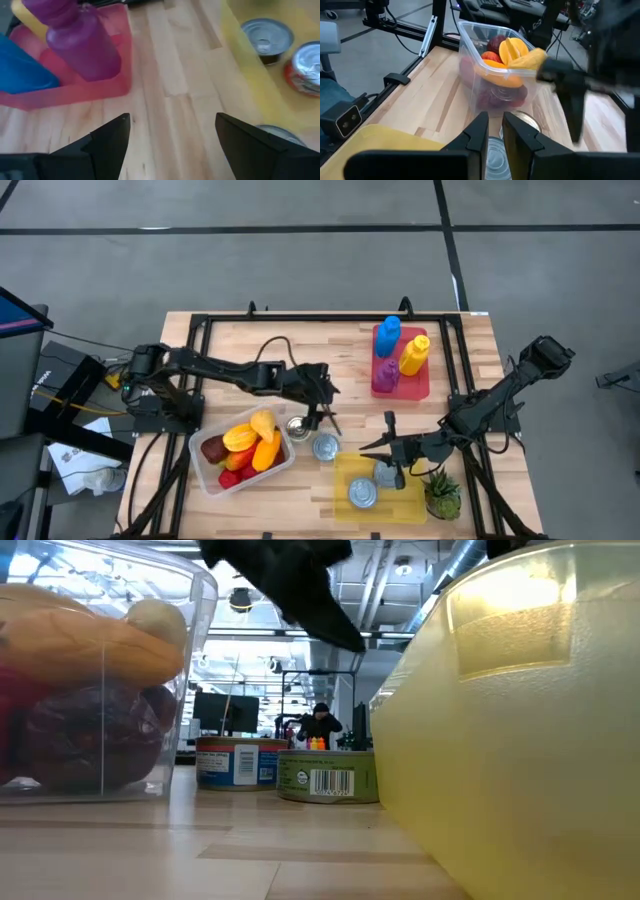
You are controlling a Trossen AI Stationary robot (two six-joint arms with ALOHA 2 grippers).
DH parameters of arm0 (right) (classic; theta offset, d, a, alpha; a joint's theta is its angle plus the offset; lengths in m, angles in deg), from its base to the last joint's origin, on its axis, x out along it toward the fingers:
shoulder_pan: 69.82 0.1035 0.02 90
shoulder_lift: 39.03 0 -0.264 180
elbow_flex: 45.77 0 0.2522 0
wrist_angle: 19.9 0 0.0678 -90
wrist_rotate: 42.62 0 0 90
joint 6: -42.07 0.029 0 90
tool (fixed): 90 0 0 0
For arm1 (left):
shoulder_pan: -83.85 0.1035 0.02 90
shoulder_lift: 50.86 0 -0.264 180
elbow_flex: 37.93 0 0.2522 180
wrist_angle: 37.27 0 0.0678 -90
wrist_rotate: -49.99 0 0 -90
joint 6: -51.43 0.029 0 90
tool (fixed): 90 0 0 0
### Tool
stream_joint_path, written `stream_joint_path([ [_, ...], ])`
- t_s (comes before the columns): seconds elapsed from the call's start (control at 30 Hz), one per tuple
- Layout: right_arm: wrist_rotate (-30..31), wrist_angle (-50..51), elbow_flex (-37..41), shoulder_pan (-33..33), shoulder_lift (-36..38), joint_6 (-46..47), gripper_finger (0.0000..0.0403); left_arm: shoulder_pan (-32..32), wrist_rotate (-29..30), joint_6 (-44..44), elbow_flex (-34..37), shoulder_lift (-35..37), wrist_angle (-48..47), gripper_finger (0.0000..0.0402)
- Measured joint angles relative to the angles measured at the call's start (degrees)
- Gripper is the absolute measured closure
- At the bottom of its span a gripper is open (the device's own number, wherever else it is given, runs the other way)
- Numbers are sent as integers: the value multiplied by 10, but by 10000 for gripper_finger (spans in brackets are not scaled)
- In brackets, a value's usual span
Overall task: Pick & Place Food Item
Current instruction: Put the green tuna can into the yellow bin
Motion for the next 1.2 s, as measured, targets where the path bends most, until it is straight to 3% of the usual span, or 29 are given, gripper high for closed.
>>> stream_joint_path([
  [0.17,0,-2,0,6,0,0,355,24,-52,6,0,-53,16,117],
  [0.3,0,0,0,14,0,0,355,29,-59,5,1,-98,7,117],
  [0.6,0,11,0,14,0,0,355,13,-153,-20,0,-109,-33,117],
  [0.83,10,9,0,13,0,0,355,7,-159,-25,0,-114,-48,119],
  [1.2,10,5,0,13,0,0,355,5,-179,-37,-2,-158,-36,161],
])
